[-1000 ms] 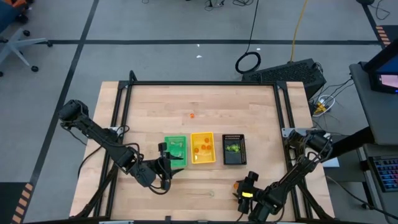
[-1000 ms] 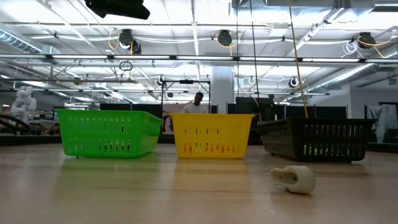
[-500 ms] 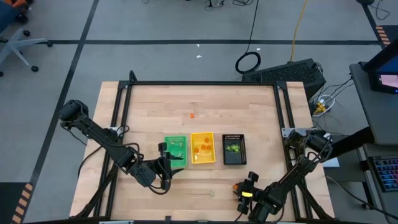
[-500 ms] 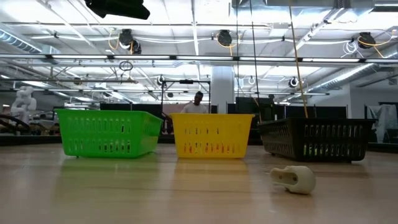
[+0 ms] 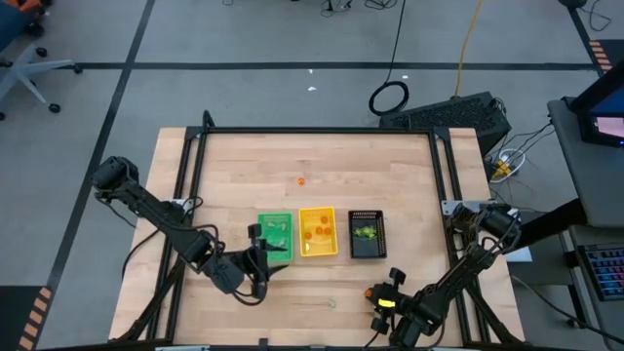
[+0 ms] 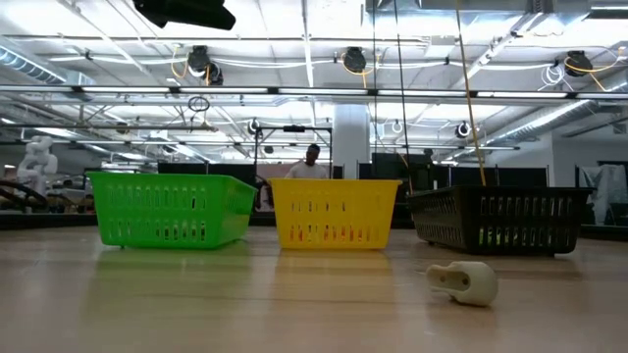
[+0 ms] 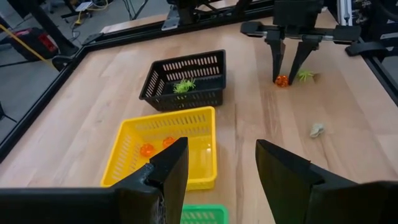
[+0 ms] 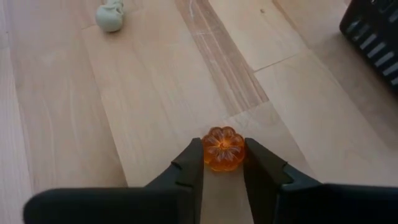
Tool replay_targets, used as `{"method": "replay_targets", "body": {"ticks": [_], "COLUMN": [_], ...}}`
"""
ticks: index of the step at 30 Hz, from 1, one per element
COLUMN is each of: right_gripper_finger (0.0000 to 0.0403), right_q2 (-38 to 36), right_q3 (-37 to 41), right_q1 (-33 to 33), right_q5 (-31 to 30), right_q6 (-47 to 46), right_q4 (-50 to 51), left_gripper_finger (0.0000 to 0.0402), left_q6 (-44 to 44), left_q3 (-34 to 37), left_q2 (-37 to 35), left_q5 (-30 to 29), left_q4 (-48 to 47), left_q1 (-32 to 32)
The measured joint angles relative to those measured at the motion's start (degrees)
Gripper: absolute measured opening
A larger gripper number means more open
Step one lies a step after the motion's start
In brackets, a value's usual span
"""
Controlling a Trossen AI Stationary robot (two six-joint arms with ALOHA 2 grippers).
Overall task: Sort Halloween decoration
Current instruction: Put the orange pumpkin toy into the yellow basket
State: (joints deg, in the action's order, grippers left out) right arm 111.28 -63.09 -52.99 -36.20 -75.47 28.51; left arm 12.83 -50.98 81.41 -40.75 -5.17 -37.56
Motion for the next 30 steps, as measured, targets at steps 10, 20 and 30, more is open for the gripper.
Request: {"method": "replay_targets", "body": {"ticks": [10, 20, 30], "right_gripper_finger": [0.0064, 0.0062, 0.0063], "right_q2": [-0.65, -5.69, -13.57], "right_q3": [0.17, 0.26, 0.15], "right_q1": [0.07, 0.06, 0.15], "right_q5": [0.35, 0.87, -6.22], "right_q6": [3.99, 13.29, 28.09], "right_q4": [-2.02, -5.94, -7.34], "left_gripper_finger": [0.0184, 0.0184, 0.0184], "left_q6": [0.25, 0.15, 0.26], "left_q3": [0.0, 0.0, 0.0], "left_q2": [0.0, 0.01, 0.0], "left_q5": [0.02, 0.0, 0.0], "left_q4": [-0.04, -0.02, 0.44], "left_q1": [-0.49, -0.46, -0.46]}}
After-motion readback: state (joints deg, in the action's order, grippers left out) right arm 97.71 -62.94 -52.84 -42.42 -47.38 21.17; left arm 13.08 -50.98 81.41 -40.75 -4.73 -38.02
